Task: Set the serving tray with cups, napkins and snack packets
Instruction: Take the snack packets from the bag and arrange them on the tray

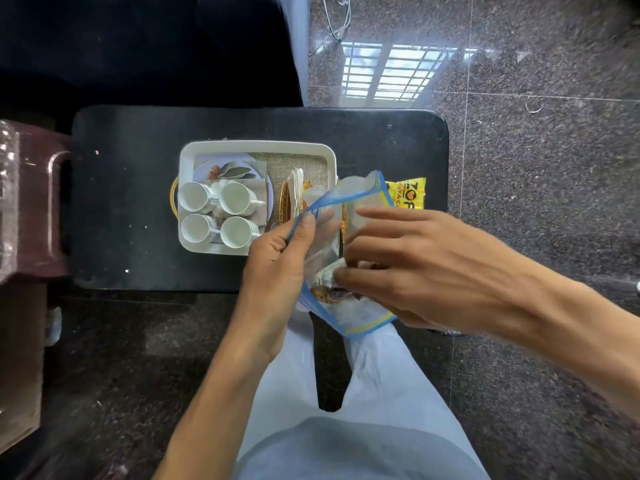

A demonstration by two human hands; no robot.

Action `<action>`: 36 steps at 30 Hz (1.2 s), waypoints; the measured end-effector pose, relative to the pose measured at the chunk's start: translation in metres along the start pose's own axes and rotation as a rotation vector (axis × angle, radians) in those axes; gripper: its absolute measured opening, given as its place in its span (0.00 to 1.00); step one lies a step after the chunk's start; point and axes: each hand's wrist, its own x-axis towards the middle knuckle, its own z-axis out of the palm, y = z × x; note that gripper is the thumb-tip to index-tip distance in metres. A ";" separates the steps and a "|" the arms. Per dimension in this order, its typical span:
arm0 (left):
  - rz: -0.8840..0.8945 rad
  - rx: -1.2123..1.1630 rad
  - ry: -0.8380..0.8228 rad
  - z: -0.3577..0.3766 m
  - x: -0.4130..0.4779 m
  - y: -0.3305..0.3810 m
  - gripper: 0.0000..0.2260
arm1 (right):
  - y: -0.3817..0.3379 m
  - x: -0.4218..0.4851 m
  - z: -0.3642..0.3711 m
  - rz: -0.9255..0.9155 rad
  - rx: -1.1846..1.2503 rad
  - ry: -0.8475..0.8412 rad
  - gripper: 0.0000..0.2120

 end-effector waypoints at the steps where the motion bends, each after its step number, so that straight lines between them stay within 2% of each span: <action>1: -0.016 0.019 -0.018 -0.003 0.001 0.002 0.15 | -0.002 -0.007 -0.010 0.070 0.061 0.027 0.11; 7: -0.107 -0.002 -0.073 -0.017 0.012 0.007 0.14 | 0.007 -0.034 -0.054 0.455 0.377 0.426 0.08; 9: -0.122 -0.027 -0.084 -0.016 0.014 0.005 0.14 | 0.020 -0.040 -0.050 0.590 0.482 0.560 0.08; 11: -0.137 -0.059 -0.093 -0.014 0.014 0.003 0.15 | 0.034 -0.038 -0.037 0.770 0.715 0.749 0.07; 13: -0.151 -0.078 -0.096 -0.011 0.014 -0.001 0.17 | 0.053 -0.030 -0.019 0.939 0.783 0.888 0.08; 16: -0.169 -0.124 -0.062 -0.006 0.014 -0.008 0.20 | 0.088 -0.012 0.020 1.114 0.871 0.962 0.06; 20: -0.192 -0.168 -0.010 0.000 0.014 -0.018 0.19 | 0.131 0.016 0.081 1.313 1.345 1.076 0.07; 23: -0.211 -0.141 -0.004 0.001 0.015 -0.023 0.17 | 0.155 0.032 0.123 1.453 1.465 1.057 0.07; 28: -0.209 -0.105 -0.005 0.001 0.017 -0.024 0.16 | 0.172 0.052 0.183 1.679 1.321 0.955 0.06; 31: -0.213 -0.126 0.006 0.000 0.019 -0.022 0.17 | 0.176 0.063 0.209 1.792 1.278 0.903 0.11; 36: -0.216 -0.109 -0.002 0.001 0.021 -0.020 0.17 | 0.170 0.071 0.232 1.802 1.102 0.796 0.12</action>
